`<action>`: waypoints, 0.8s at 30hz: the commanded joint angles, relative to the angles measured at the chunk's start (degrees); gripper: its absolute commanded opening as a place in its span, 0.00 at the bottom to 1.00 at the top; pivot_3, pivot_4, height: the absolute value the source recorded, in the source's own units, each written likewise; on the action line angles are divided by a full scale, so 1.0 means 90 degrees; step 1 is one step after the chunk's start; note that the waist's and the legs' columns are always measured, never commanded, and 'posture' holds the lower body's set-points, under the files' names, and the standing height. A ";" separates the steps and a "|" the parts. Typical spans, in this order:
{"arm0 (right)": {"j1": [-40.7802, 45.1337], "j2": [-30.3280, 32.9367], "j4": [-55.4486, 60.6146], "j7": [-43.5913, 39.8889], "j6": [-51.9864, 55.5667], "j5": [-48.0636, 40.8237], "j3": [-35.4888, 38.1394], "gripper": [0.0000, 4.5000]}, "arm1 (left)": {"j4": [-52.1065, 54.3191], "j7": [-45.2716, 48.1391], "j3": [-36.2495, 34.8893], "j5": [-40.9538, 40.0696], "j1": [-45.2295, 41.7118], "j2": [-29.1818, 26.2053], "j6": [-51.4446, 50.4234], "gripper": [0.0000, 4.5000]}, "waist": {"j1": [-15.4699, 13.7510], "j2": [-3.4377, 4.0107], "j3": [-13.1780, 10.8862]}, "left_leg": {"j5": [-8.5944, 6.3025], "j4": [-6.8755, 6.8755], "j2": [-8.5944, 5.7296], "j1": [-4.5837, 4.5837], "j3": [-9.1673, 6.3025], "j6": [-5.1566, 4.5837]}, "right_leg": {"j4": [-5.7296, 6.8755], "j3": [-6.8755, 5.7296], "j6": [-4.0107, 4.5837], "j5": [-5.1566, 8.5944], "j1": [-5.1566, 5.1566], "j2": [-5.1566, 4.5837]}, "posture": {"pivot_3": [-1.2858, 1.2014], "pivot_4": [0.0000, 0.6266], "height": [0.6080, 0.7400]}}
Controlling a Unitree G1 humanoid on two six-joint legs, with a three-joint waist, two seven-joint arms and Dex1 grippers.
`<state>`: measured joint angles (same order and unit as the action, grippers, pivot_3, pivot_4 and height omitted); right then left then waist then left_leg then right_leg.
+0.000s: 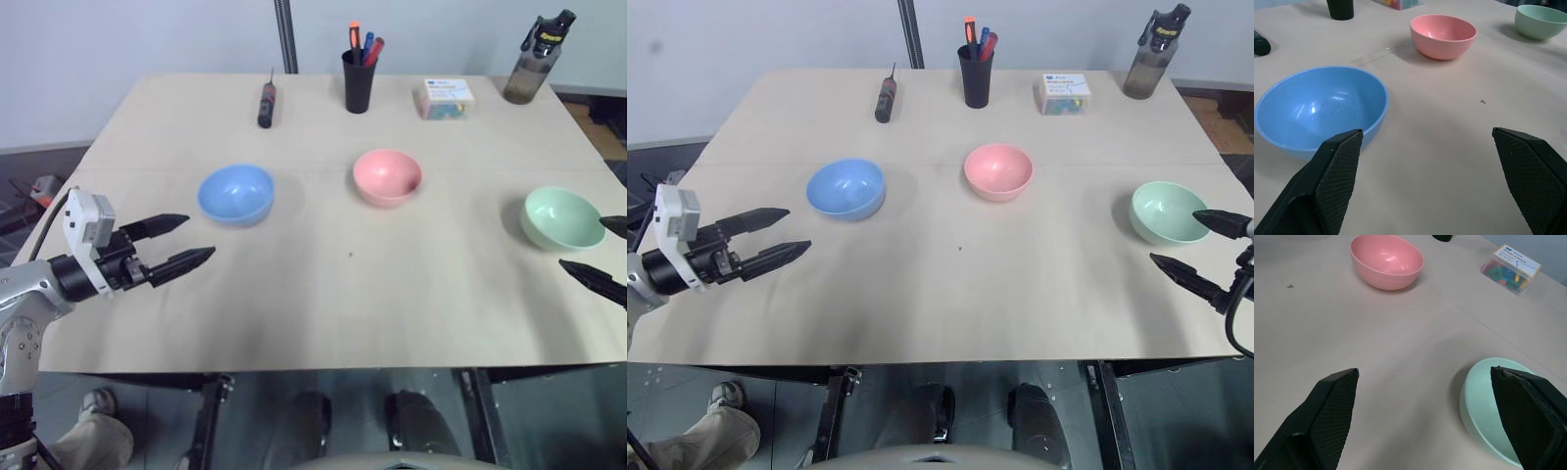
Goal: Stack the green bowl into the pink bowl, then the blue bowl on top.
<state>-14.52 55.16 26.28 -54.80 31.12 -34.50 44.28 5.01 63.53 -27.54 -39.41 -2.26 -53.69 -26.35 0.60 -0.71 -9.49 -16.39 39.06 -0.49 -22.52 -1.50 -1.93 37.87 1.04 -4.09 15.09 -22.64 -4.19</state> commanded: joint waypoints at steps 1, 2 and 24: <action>0.0129 0.0016 0.0120 0.0111 -0.0010 0.0006 0.0147 1.00 | 0.0036 0.0065 -0.0036 -0.0005 -0.0233 -0.0070 0.0082 0.99 | 0.0000 0.0000 0.0000 | 0.0000 0.0000 0.0000 0.0000 0.0000 0.0000 | 0.0000 0.0000 0.0000 0.0000 0.0000 0.0000 | 0.52 0.24 1.00; 0.0180 -0.0020 0.0121 0.0194 -0.0039 0.0048 0.0043 1.00 | 0.0068 0.0089 0.0029 -0.0089 -0.0362 -0.0010 0.0068 0.99 | -0.0007 0.0000 0.0000 | 0.0000 0.0000 0.0000 0.0000 0.0000 0.0000 | 0.0000 0.0000 0.0000 0.0000 0.0000 0.0000 | 0.52 0.24 1.00; 0.5748 -0.2239 -0.3257 0.1074 -0.2241 0.3567 -0.6294 1.00 | 0.1232 -0.0440 0.0862 -0.0294 -0.0933 0.1338 0.0147 0.99 | 0.0047 0.0007 -0.0006 | 0.0020 0.0006 -0.0004 -0.0039 0.0006 0.0034 | 0.0008 0.0007 0.0000 -0.0001 -0.0049 0.0006 | 0.52 0.24 1.00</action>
<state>33.63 36.81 2.44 -45.54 16.20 -5.64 -10.14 13.16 60.44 -18.56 -40.80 -11.22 -41.81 -25.58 1.02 -0.65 -9.54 -16.21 39.11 -0.55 -22.92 -1.45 -1.63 37.93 1.09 -4.09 15.08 -23.11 -4.15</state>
